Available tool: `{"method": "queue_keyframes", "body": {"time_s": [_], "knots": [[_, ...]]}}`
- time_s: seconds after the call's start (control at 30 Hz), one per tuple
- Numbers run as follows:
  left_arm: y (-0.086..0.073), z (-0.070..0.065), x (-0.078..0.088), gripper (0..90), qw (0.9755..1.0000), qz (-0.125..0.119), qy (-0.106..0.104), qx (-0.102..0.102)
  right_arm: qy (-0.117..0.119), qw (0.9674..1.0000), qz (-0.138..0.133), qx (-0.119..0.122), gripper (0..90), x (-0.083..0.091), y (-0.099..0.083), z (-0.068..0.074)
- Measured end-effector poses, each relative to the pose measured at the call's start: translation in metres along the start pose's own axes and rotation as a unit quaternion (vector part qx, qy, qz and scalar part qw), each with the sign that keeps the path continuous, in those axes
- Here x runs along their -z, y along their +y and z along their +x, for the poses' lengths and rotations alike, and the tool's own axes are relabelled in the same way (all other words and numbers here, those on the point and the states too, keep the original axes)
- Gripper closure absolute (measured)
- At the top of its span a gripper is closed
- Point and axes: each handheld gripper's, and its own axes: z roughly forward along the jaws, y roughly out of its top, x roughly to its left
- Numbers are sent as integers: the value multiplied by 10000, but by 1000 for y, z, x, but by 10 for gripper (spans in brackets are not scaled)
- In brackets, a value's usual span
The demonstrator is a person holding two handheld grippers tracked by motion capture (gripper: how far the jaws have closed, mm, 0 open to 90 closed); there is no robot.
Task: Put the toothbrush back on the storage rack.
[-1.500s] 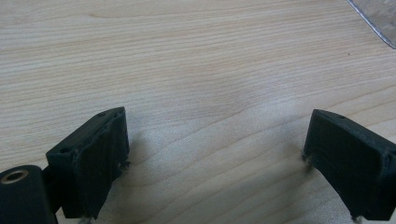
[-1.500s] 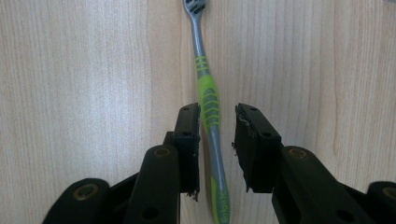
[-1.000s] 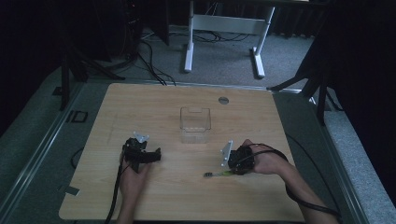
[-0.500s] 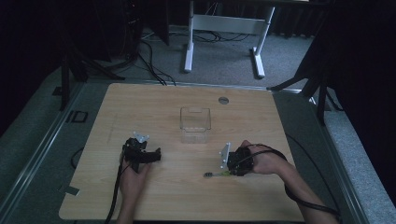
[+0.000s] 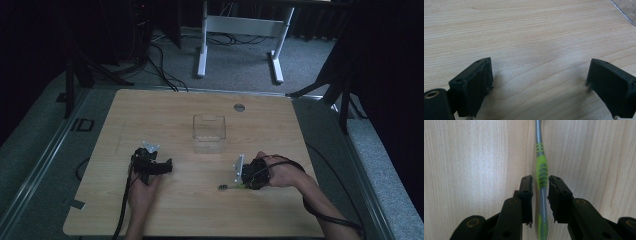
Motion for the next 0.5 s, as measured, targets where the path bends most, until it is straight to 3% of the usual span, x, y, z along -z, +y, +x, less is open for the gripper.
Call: {"method": "queue_keyframes", "body": {"time_s": [0.5], "knots": [[0,0,0,71,10000,2,0,-4,123,9999,90,-30,727,-7,2,-2]]}}
